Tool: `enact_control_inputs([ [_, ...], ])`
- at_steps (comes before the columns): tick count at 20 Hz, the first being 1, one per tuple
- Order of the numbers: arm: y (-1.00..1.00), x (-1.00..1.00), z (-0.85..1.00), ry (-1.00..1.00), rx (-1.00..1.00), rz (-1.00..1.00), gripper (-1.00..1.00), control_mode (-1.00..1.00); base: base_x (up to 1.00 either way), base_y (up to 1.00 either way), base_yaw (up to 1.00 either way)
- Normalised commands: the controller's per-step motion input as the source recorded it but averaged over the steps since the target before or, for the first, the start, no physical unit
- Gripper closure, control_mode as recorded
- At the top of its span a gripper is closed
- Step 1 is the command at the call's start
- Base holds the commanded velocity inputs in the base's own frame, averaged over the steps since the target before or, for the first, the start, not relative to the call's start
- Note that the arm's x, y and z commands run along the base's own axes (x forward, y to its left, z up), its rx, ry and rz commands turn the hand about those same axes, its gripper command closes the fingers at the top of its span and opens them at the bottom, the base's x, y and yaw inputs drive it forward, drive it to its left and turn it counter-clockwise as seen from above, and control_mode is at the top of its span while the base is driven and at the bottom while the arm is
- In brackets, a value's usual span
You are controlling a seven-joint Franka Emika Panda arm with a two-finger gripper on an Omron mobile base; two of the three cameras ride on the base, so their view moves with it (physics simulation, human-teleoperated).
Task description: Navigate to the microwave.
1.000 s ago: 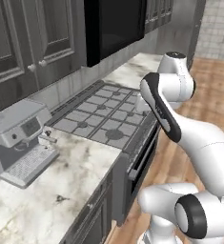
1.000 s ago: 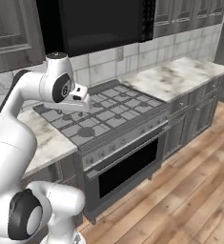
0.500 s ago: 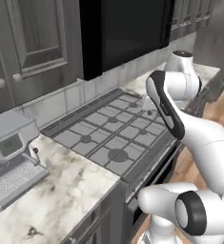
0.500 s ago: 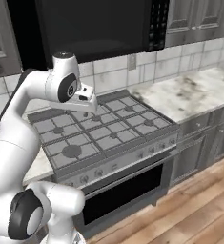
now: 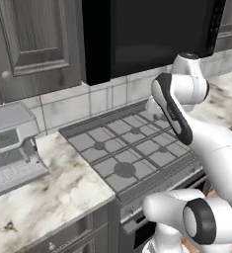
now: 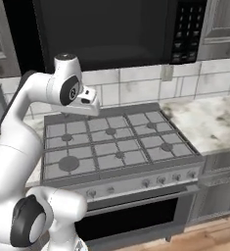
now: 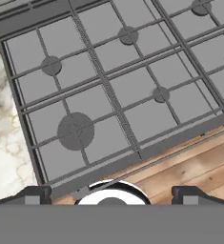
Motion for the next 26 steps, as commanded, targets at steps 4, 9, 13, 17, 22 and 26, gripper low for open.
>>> enact_control_inputs([
  [4,0.00,0.00,0.00,0.00,0.00,0.00,-1.00,1.00,0.13,-0.99,0.43],
  [9,0.00,0.00,0.00,0.00,0.00,0.00,-1.00,1.00,0.02,-0.94,0.40],
  [13,0.00,0.00,0.00,0.00,0.00,0.00,-1.00,1.00,0.00,-0.94,0.41],
  [17,0.00,0.00,0.00,0.00,0.00,0.00,-1.00,1.00,0.00,-0.60,0.42],
  [22,0.00,0.00,0.00,0.00,0.00,0.00,-1.00,1.00,0.00,-0.36,0.48],
  [26,0.00,0.00,0.00,0.00,0.00,0.00,-1.00,1.00,0.02,-0.41,0.41],
])
